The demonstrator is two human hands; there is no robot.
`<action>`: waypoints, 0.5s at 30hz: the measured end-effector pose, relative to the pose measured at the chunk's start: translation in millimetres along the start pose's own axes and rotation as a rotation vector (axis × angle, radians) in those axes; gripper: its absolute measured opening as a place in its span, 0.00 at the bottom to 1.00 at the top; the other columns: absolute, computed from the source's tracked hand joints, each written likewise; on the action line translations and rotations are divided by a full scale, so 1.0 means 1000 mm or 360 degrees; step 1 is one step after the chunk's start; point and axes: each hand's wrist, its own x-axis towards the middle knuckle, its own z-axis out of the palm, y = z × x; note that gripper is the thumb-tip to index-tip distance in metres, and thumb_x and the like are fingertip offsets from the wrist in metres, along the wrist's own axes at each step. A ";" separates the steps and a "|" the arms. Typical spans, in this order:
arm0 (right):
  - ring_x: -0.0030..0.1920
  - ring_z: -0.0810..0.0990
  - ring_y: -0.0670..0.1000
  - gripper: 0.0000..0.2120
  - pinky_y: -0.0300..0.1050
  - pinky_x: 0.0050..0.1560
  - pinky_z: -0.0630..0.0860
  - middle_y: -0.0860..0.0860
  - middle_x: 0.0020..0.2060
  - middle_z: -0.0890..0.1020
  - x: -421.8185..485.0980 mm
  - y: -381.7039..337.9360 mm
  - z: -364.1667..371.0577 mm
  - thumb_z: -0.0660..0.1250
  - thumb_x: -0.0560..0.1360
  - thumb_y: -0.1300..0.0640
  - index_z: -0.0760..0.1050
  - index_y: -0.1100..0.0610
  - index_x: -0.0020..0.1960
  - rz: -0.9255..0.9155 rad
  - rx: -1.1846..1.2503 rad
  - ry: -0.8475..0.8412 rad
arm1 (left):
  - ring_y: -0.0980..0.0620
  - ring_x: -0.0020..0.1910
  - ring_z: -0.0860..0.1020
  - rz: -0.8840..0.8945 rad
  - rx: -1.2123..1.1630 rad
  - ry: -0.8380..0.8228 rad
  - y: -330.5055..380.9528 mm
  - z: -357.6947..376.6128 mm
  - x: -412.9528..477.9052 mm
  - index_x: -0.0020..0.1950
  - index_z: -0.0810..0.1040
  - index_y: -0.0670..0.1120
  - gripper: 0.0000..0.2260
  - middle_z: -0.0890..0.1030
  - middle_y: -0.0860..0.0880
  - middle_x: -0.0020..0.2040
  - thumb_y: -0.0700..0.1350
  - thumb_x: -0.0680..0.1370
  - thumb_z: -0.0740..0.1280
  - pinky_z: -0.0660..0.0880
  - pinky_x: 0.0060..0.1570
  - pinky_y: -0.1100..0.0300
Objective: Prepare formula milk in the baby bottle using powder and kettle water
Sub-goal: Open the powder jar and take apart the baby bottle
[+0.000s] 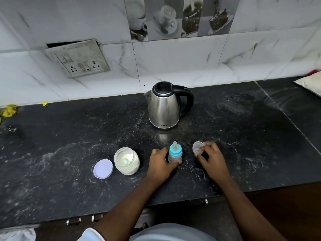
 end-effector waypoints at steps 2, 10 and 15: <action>0.59 0.78 0.55 0.09 0.46 0.59 0.74 0.55 0.59 0.79 -0.002 0.005 0.007 0.78 0.74 0.63 0.81 0.59 0.51 0.0000 -0.0090 0.0012 | 0.48 0.52 0.73 0.0001 0.0008 -0.0005 -0.001 0.000 0.000 0.50 0.79 0.45 0.20 0.82 0.48 0.45 0.56 0.71 0.83 0.74 0.52 0.49; 0.59 0.78 0.59 0.15 0.59 0.58 0.77 0.55 0.62 0.81 0.000 0.003 0.011 0.80 0.73 0.59 0.82 0.57 0.58 0.0062 -0.0203 -0.0009 | 0.50 0.52 0.72 0.0020 0.0010 -0.0011 -0.001 -0.002 0.000 0.50 0.79 0.46 0.20 0.81 0.51 0.45 0.56 0.71 0.83 0.73 0.51 0.51; 0.64 0.77 0.62 0.18 0.63 0.62 0.75 0.56 0.65 0.80 0.002 -0.004 0.007 0.79 0.73 0.59 0.82 0.56 0.62 0.0117 -0.0185 -0.0083 | 0.51 0.52 0.71 0.0047 0.0039 -0.0022 -0.001 -0.003 0.000 0.48 0.74 0.53 0.19 0.77 0.57 0.43 0.55 0.71 0.83 0.66 0.46 0.56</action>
